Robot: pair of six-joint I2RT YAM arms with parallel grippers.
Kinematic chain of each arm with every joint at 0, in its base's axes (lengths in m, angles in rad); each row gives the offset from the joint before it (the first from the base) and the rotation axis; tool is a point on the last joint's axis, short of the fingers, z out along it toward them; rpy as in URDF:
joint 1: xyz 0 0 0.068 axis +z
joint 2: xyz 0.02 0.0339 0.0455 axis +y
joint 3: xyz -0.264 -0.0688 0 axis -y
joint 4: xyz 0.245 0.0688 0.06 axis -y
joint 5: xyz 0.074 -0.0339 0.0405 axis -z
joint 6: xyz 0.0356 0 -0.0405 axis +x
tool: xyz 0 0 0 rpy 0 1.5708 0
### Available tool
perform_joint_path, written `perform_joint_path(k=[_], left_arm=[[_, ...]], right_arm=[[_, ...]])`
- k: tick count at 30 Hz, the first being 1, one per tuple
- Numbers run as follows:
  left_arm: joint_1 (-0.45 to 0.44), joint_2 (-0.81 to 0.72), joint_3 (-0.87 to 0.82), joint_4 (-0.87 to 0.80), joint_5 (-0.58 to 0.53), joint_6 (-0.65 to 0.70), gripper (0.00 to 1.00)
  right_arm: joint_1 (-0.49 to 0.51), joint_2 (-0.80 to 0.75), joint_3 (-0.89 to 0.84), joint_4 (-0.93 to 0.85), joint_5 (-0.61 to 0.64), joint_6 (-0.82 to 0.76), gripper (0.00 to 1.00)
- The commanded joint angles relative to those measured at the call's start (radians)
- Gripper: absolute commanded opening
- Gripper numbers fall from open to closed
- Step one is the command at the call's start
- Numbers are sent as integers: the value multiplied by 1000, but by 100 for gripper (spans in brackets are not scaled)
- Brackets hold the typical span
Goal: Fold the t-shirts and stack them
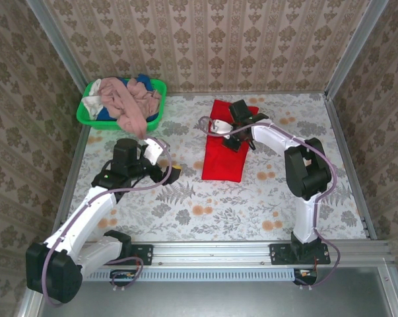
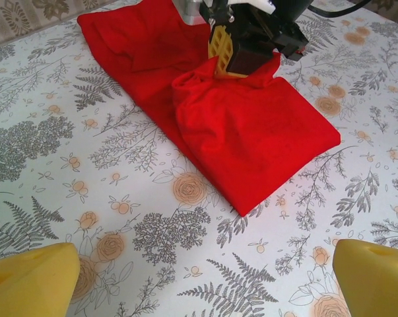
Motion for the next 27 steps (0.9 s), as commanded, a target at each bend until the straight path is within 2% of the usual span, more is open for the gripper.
perform_joint_path(k=[1,10,14,17,18,19,21,23,27], left_arm=[[-6,-23,-10,6,-5,23,100],[-21,-12,-14,25,-8,0,100],[-28,-12,-21,37,-13,-11,100],[-37,-10,-22,43,-18,-15,100],[-39,-9,-22,46,-20,-18,100],[-42,-8,-24,49,-22,-21,100],[-45,-5,-26,53,-24,-25,100],[-50,2,-25,55,-26,-33,100],[-56,5,-36,71,-31,-48,100]], right_arm=[[-22,17,18,20,25,-2,0],[-38,67,23,84,83,14,0],[-40,68,29,108,70,26,0],[-40,70,29,124,80,28,7],[-41,71,28,130,87,28,12],[-42,76,31,137,97,31,24],[-41,71,30,157,135,42,55],[-41,27,-10,217,182,71,78],[-36,-105,-153,342,194,127,89]])
